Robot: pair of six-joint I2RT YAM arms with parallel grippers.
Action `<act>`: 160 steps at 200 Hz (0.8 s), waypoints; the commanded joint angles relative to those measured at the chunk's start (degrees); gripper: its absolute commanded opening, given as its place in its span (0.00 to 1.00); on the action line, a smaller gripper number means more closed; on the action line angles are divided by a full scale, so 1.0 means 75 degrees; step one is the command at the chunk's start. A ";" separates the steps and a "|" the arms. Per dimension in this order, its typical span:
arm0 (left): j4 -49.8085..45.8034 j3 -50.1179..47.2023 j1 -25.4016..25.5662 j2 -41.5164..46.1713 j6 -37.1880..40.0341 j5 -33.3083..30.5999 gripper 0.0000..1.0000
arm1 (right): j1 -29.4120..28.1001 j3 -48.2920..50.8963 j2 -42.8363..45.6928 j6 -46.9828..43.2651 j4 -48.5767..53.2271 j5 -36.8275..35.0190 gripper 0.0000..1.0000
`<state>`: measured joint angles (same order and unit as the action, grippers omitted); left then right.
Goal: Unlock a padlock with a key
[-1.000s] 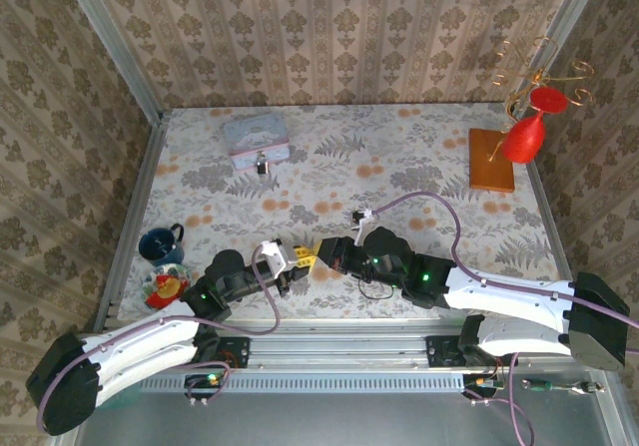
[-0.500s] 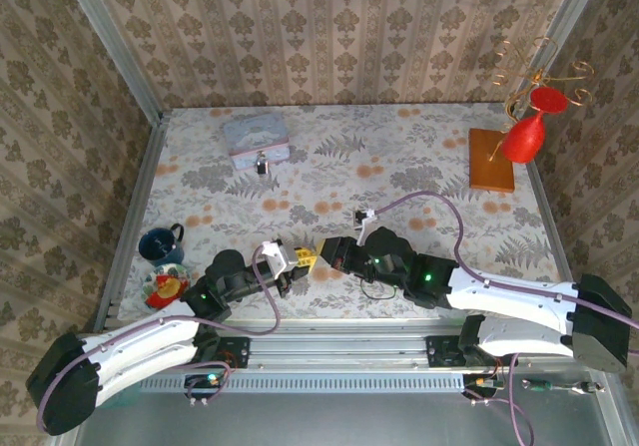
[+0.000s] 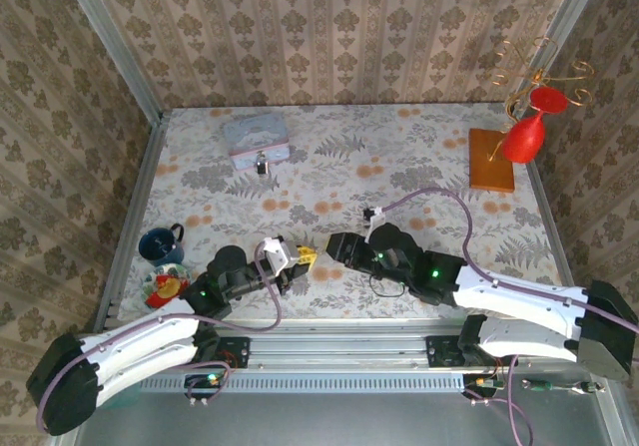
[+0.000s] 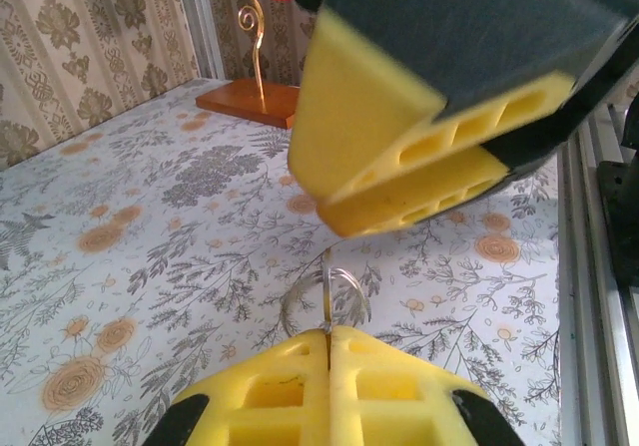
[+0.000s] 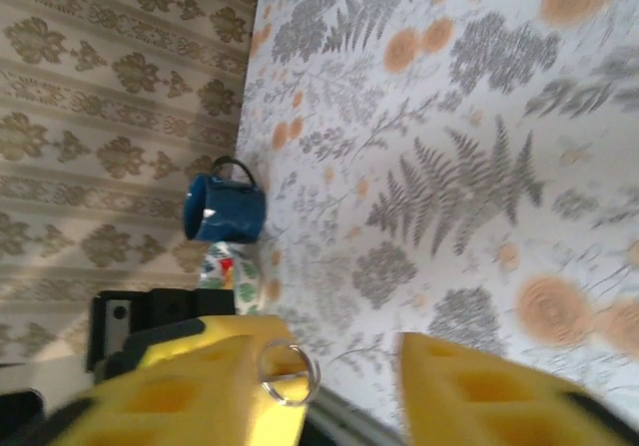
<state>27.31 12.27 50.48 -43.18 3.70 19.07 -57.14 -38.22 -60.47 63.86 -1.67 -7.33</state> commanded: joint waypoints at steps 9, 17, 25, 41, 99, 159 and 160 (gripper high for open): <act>-0.0954 0.0666 -0.0052 -0.0173 -0.0020 -0.0030 0.00 | 0.0294 -0.0215 0.0882 -0.2342 0.0971 -0.0399 0.68; -0.1350 0.0897 -0.0048 -0.0277 0.0037 0.0065 0.00 | 0.0307 -0.0114 0.1192 -0.3091 0.1234 -0.0698 0.71; -0.1732 0.1116 -0.0033 -0.0410 0.0087 0.0138 0.00 | 0.0307 0.0126 0.1507 -0.3886 0.1292 -0.0890 0.72; -0.2030 0.1364 0.0030 -0.0764 0.0188 0.0138 0.00 | 0.0307 0.0832 0.2126 -0.5213 0.0948 -0.0821 0.76; -0.1737 0.1287 0.0255 -0.1586 0.0740 0.0967 0.00 | 0.0295 0.2095 0.2905 -0.7532 0.0002 0.1430 0.70; -0.1908 0.1432 0.0736 -0.2141 0.1154 0.1625 0.00 | 0.0295 0.2394 0.2389 -0.8021 -0.0733 0.2762 0.63; -0.1913 0.1433 0.0753 -0.2153 0.1162 0.1627 0.00 | 0.0295 0.2391 0.2372 -0.8027 -0.0741 0.2766 0.63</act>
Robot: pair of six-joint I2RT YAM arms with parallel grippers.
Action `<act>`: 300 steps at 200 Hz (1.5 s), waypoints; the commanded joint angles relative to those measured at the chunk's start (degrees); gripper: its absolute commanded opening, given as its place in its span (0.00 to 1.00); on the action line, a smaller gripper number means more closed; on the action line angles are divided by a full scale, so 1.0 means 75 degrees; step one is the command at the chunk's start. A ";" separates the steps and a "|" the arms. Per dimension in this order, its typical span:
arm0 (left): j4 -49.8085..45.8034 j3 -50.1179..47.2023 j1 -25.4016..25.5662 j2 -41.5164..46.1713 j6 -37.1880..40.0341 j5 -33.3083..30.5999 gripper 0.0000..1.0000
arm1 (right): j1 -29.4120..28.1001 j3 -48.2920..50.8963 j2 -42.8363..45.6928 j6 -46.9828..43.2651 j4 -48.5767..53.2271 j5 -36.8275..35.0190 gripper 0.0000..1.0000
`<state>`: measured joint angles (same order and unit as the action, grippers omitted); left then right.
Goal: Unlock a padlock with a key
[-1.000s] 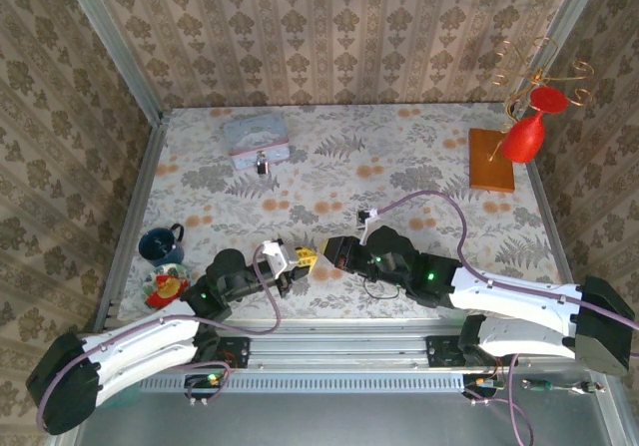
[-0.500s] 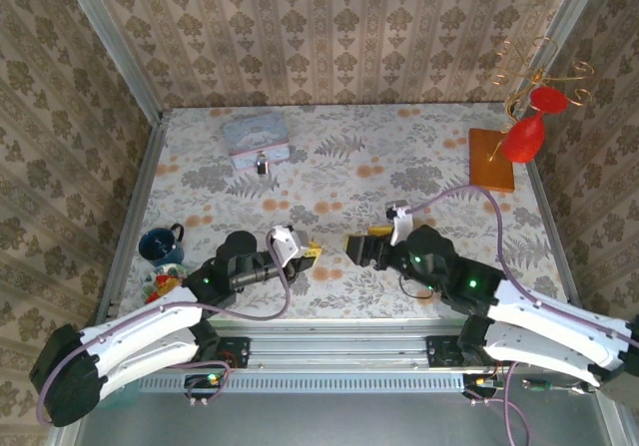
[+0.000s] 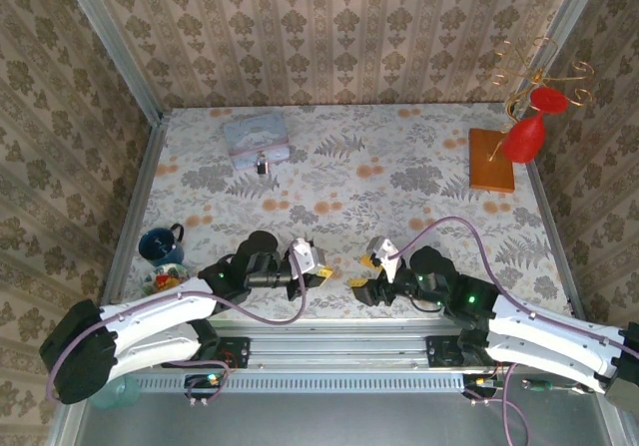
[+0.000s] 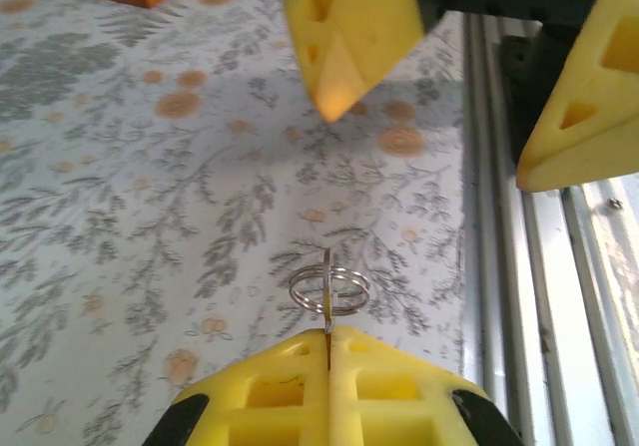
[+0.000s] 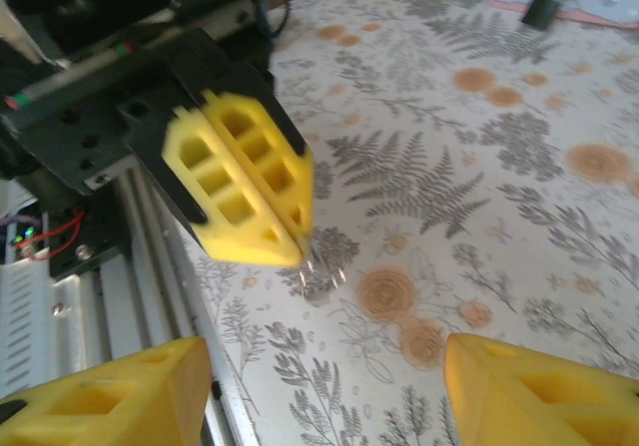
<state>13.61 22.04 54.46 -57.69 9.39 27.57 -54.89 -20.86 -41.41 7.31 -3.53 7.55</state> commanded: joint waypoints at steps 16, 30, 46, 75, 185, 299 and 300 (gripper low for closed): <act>-0.0109 0.0177 0.0360 -0.0356 0.0469 0.0531 0.00 | -0.0005 0.0023 -0.0335 -0.0584 -0.0463 0.0899 0.62; -0.0144 0.0201 0.0426 -0.0405 0.0517 0.0548 0.00 | -0.0005 -0.0029 -0.0462 -0.0683 -0.0376 0.0992 0.60; -0.0162 0.0216 0.0472 -0.0417 0.0547 0.0550 0.00 | -0.0005 -0.0091 -0.0637 -0.0789 -0.0192 0.1178 0.59; -0.0130 0.0166 0.0496 -0.0393 0.0564 0.0581 0.00 | -0.0005 -0.0126 -0.0859 -0.0823 -0.0170 0.1367 0.58; -0.0203 0.0249 0.0582 -0.0569 0.0636 0.0721 0.00 | -0.0003 -0.0523 -0.1848 -0.0798 -0.0384 0.1536 0.32; -0.0299 0.0272 0.0603 -0.0549 0.0658 0.0678 0.00 | -0.0005 -0.0501 -0.2109 -0.0868 -0.0282 0.1562 0.08; -0.0295 0.0272 0.0602 -0.0548 0.0658 0.0680 0.00 | -0.0005 -0.0506 -0.2108 -0.0869 -0.0281 0.1561 0.08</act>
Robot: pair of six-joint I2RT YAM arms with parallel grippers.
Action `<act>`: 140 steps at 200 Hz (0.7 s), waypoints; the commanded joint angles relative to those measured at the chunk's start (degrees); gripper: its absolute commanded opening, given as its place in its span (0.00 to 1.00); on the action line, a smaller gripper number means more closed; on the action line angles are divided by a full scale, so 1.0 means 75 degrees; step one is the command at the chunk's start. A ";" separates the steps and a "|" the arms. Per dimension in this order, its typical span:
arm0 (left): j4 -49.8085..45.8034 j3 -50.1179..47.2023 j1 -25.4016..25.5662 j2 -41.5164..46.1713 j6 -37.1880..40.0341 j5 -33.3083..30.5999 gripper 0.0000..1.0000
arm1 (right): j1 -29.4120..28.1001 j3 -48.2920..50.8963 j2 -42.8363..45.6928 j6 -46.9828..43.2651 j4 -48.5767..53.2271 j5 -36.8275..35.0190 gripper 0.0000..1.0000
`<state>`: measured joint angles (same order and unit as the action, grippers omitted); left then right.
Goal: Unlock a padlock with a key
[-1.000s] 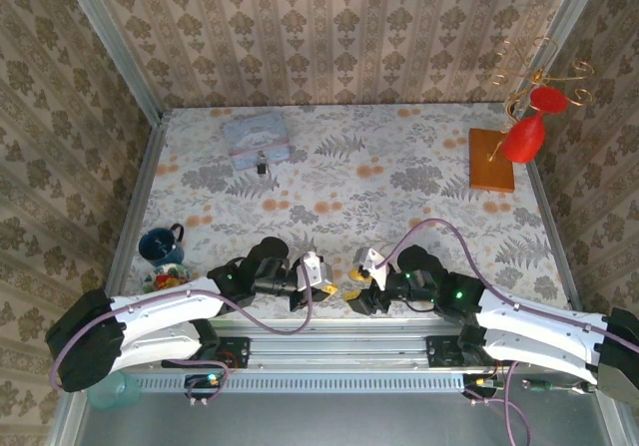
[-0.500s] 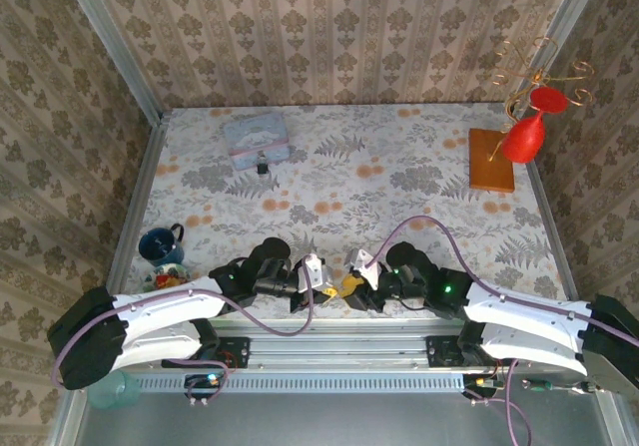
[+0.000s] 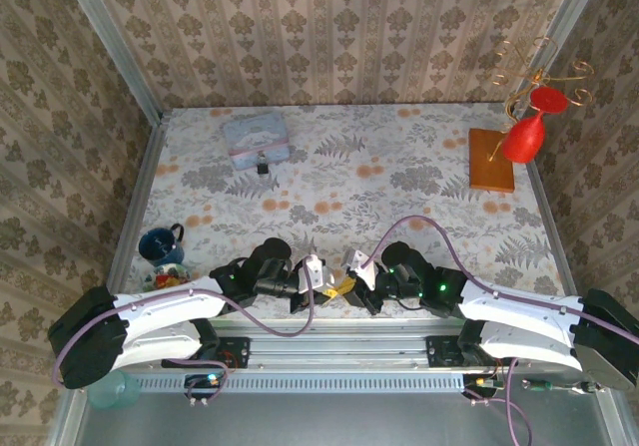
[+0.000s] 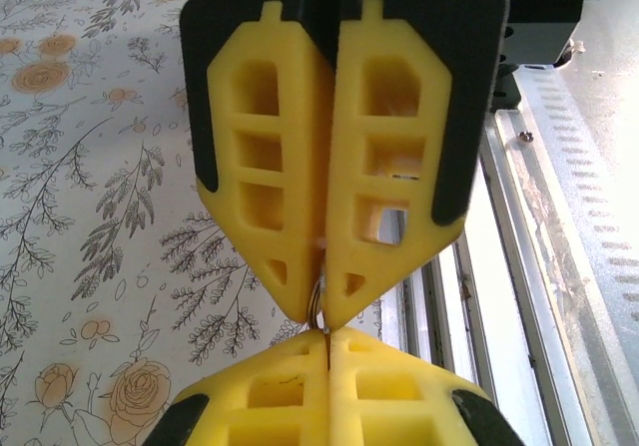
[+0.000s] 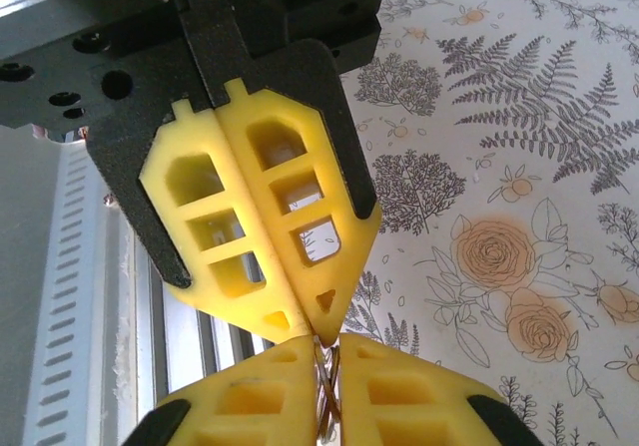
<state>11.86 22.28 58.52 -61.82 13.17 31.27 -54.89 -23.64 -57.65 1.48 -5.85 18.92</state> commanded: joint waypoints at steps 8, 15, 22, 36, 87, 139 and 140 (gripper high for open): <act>-0.0062 0.0240 0.0060 0.0015 0.0154 0.0180 0.00 | -0.0005 -0.0142 0.0058 -0.0102 0.0064 0.0044 0.06; -0.0069 0.0240 0.0062 0.0027 0.0148 0.0168 0.00 | -0.0005 -0.0147 0.0059 -0.0103 0.0099 0.0053 0.03; -0.0065 0.0234 0.0064 0.0040 0.0134 0.0139 0.00 | -0.0005 -0.0141 0.0057 -0.0103 0.0131 0.0056 0.01; -0.0040 0.0228 0.0060 0.0093 0.0084 0.0002 0.03 | -0.0005 -0.0130 0.0095 -0.0078 0.0120 0.0036 0.00; 0.0847 -0.0397 -0.0417 0.1387 -0.0749 -0.0286 0.36 | 0.0158 0.0812 0.0853 0.1315 -0.2139 -0.0489 0.00; 0.2543 -0.1166 -0.1450 0.2294 -0.2176 0.1069 0.39 | 0.0110 0.1489 0.0562 0.3087 -0.5427 -0.0927 0.00; 0.2549 -0.1166 -0.1456 0.2292 -0.2183 0.1081 0.39 | 0.0105 0.1494 0.0544 0.3098 -0.5453 -0.0922 0.00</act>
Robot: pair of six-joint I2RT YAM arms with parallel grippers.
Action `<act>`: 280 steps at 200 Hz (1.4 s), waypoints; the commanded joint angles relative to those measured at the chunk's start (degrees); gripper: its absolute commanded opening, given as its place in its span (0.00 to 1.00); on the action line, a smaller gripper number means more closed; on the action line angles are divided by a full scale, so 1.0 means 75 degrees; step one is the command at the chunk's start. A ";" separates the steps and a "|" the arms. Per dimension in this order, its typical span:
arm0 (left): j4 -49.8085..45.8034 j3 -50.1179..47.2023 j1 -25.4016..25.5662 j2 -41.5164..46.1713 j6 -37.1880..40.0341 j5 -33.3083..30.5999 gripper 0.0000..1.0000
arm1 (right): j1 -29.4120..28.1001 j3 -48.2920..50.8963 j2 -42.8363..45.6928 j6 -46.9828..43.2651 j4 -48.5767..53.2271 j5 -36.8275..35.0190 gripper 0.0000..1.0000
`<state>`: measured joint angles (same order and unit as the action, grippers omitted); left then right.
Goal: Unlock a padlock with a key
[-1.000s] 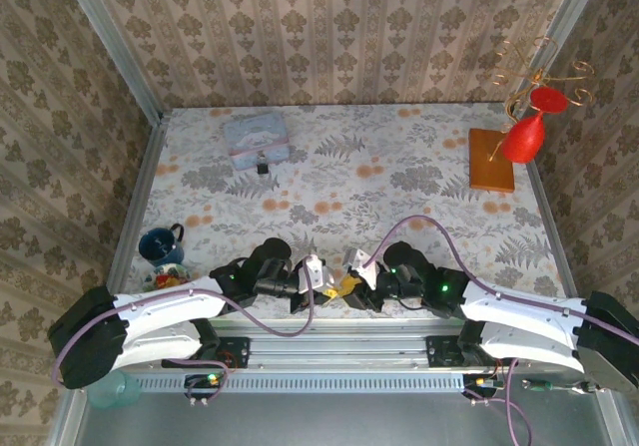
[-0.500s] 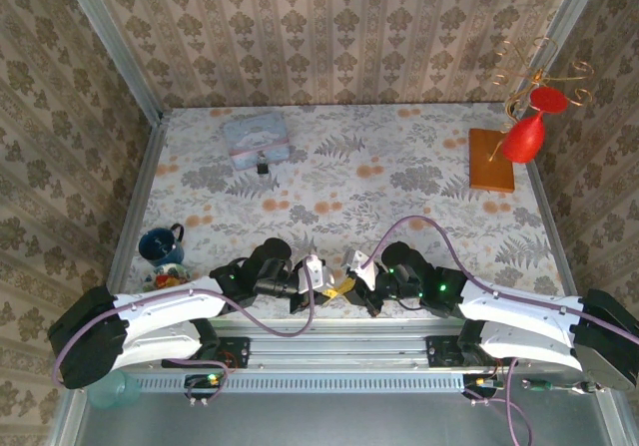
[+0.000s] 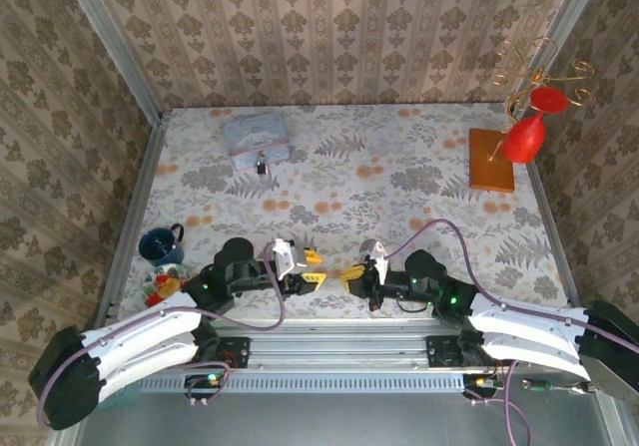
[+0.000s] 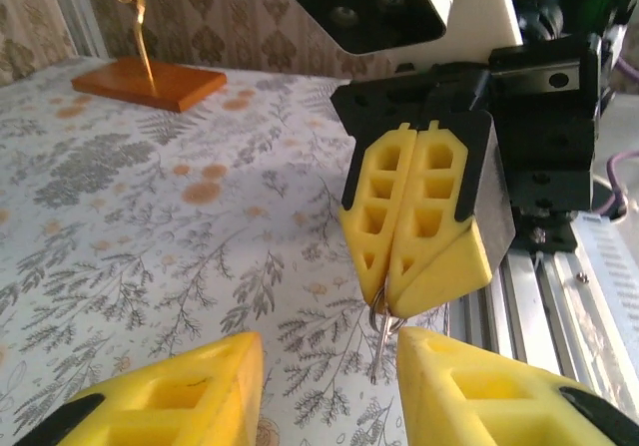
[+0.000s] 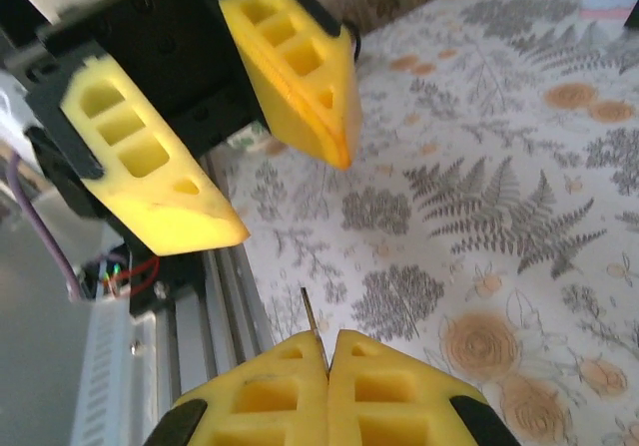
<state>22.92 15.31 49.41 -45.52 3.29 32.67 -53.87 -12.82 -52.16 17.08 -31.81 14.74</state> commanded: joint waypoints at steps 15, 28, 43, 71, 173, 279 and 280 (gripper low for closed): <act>0.1172 -0.0193 -0.0274 -0.0055 -0.0950 0.1120 0.37 | -0.0147 0.0013 -0.0352 0.1104 -0.2345 -0.0436 0.00; 0.1324 -0.0166 -0.0272 -0.0238 -0.1021 0.1261 0.36 | -0.0231 0.0008 -0.0485 0.1175 -0.2657 -0.0466 0.00; 0.1545 -0.0166 -0.0274 -0.0406 -0.1133 0.1361 0.35 | -0.0294 -0.0001 -0.0605 0.1225 -0.2934 -0.0442 0.00; 0.1679 -0.0166 -0.0283 -0.0480 -0.1201 0.1596 0.24 | -0.0341 -0.0049 -0.0709 0.1222 -0.2936 -0.0455 0.00; 0.1635 -0.0213 -0.0497 -0.0263 -0.1399 0.1481 0.24 | -0.0376 -0.0050 -0.0846 0.1070 -0.2713 -0.0445 0.00; 0.1693 -0.0096 -0.0544 -0.0601 -0.1506 0.1855 0.05 | -0.0435 -0.0126 -0.1166 0.1130 -0.3067 -0.0493 0.00; 0.1698 -0.0096 -0.0548 -0.0606 -0.1505 0.1856 0.06 | -0.0435 -0.0123 -0.1166 0.1131 -0.3069 -0.0497 0.00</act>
<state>33.95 13.85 45.17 -49.04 -7.57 44.07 -56.62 -12.67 -60.51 25.54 -51.05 12.08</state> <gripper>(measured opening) 0.054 0.062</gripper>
